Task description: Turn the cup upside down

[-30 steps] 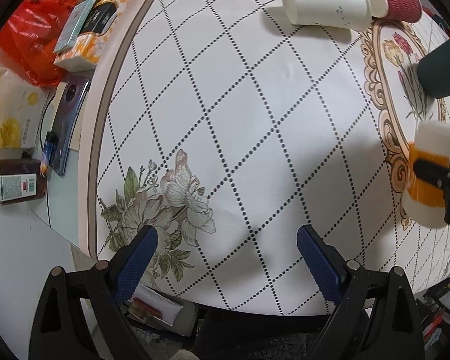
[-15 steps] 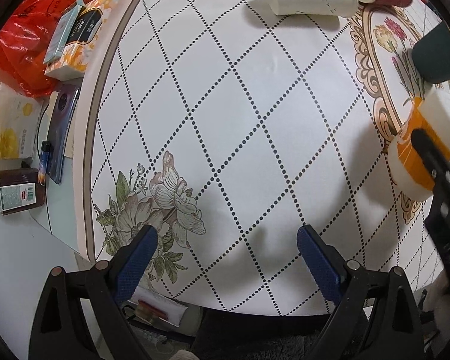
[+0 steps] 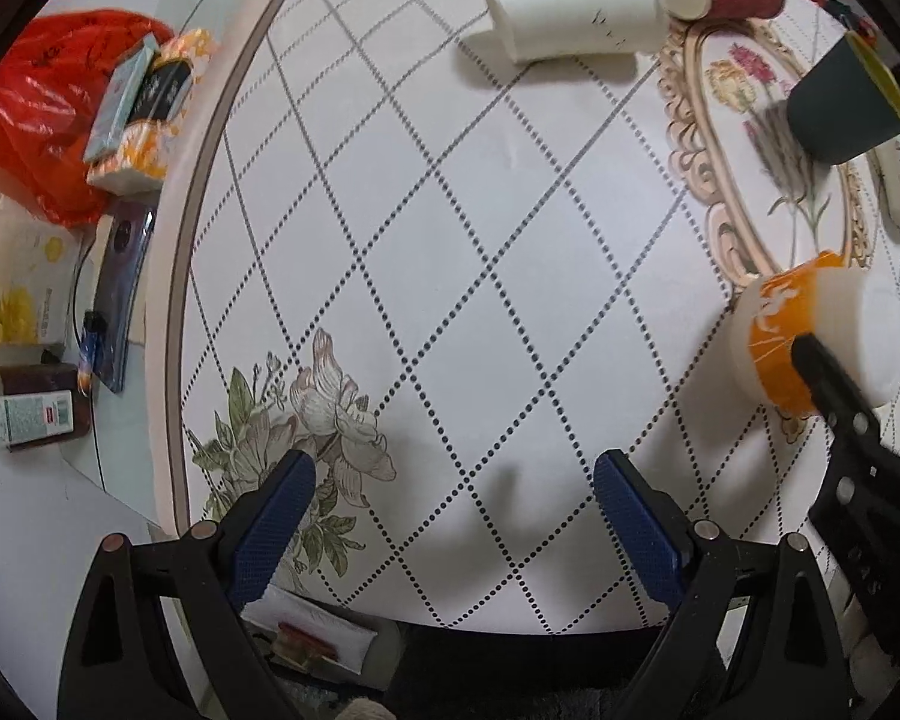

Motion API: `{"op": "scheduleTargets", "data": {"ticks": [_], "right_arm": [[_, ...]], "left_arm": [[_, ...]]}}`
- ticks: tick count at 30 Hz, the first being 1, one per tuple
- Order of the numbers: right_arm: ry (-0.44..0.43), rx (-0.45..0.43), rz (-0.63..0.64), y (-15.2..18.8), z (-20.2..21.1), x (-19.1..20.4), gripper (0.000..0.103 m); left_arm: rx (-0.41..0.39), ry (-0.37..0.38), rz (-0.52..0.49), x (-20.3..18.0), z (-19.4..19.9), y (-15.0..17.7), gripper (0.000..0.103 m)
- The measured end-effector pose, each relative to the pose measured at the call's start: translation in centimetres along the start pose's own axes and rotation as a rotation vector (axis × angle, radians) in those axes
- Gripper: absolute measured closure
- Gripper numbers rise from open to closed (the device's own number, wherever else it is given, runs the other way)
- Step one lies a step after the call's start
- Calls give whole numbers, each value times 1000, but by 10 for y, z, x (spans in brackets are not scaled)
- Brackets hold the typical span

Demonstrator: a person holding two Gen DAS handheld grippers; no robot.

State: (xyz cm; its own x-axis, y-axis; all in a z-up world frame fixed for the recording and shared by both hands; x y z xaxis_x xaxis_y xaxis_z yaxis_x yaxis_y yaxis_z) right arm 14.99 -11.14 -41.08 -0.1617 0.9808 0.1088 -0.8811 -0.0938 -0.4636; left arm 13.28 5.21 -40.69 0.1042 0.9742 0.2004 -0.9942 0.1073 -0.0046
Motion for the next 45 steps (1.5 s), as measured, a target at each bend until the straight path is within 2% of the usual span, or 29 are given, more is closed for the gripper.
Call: {"op": "scheduleTargets", "data": {"ticks": [2,5,9,12,15,19,26,30,35,45], "right_arm": [[14,16,-22,3,7,-1,15],[21,38,-86,10,25,-5,9],[50,47,-192,26,60,-17,6],[100,52,-274,39,88,-30,4],[141,44,-313,47,111,-40,4],[181,26,-323,52,138,-47,4],[161,-7,-331,56,186,-53,4],[167,-50,-297,55,231,-46,4],[171,-104,-265,59,288,-35,4],[158,-187,-248,81,384,-16,4]], "left_arm": [[-32,6,-3,0,10,-1,8],[-85,8,-12,0,27,1,8],[-137,21,-7,-4,53,3,8],[-166,46,1,-9,68,5,3],[-198,53,-1,-12,86,10,3],[-235,54,-3,-15,106,15,2],[-324,47,8,-17,159,39,3],[-383,48,27,-13,197,57,3],[-431,85,49,-7,243,87,3],[-496,94,70,4,293,134,3]]}}
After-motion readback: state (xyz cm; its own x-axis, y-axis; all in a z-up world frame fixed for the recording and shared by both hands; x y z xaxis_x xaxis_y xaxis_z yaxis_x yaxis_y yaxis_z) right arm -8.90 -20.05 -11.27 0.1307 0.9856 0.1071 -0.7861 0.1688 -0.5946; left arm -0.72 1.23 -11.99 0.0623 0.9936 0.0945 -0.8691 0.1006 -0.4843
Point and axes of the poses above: each gripper's, at about its wrist camera, not at the fingertips, and z roughly against the way its jaws point, x to its left, y to its underside, the point moved 6 cm from there along -z, roughly the way its jaws point, and after that the axes turned 6 degrees about -y, right-handed, at the moved point
